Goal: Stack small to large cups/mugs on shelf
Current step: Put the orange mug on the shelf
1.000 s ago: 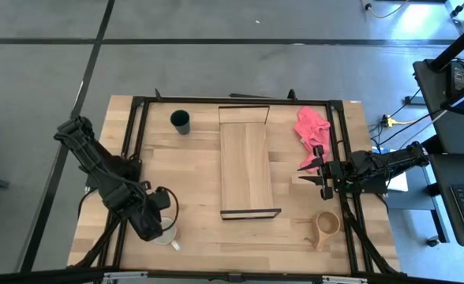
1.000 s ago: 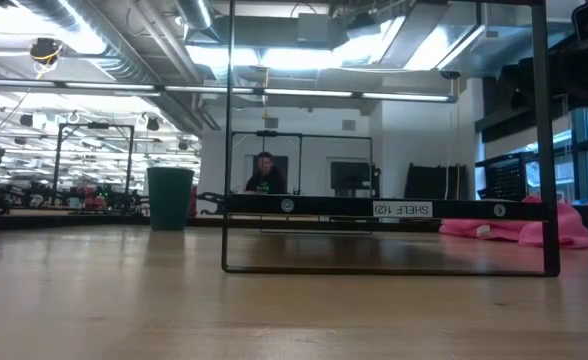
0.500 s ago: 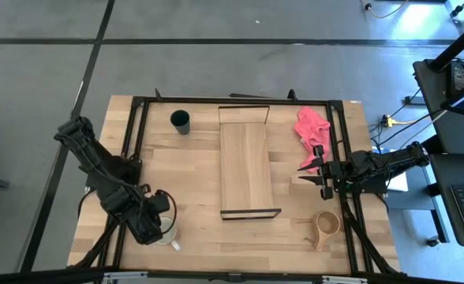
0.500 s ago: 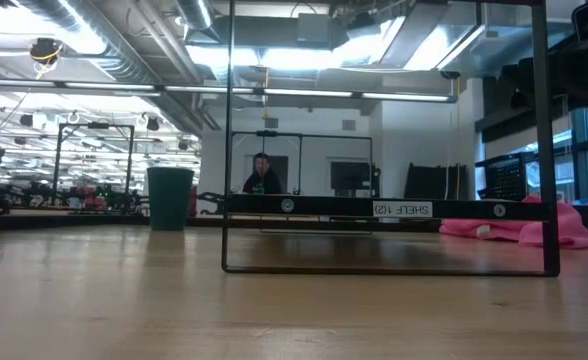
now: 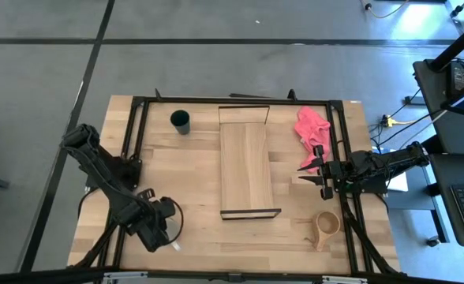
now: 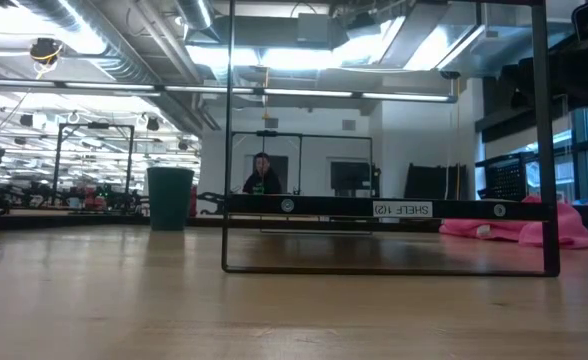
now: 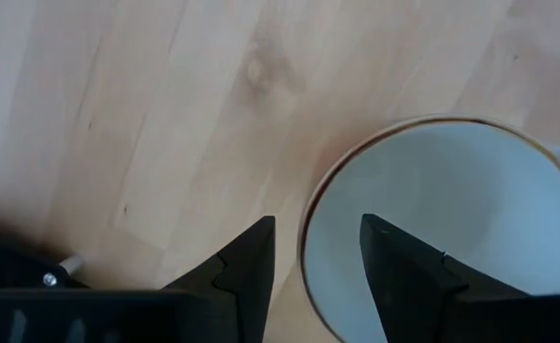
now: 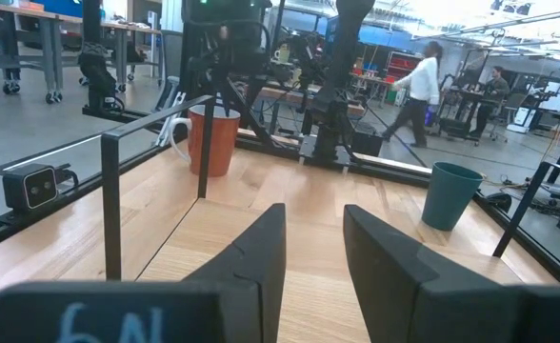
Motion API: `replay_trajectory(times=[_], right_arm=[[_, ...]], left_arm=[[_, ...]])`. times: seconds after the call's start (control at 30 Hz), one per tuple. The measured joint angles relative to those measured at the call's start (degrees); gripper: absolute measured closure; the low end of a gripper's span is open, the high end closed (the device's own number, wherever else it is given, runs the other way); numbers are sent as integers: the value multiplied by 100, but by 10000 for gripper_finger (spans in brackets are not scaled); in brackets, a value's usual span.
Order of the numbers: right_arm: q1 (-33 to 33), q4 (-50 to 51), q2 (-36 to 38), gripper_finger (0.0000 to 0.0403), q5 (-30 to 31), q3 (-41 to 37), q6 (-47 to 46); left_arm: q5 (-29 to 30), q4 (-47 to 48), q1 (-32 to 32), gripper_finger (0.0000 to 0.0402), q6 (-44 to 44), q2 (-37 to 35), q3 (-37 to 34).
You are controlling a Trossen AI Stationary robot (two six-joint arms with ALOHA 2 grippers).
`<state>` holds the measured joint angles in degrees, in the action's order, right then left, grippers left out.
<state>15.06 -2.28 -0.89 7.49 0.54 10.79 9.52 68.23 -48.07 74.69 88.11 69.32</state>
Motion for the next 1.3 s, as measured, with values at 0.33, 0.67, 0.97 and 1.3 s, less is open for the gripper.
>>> replay_trajectory(times=[0.33,0.67,0.97,1.3], right_arm=[[-1,1,-1,292,0,0,-2],[-1,0,0,292,0,0,-1],[1,1,0,292,1,1,0],[-1,1,0,292,1,0,-2]], left_arm=[[33,39,77,253,389,160,0],[26,-106,92,253,470,158,-184],[35,-112,219,307,470,158,-186],[60,-213,334,388,442,140,-170]])
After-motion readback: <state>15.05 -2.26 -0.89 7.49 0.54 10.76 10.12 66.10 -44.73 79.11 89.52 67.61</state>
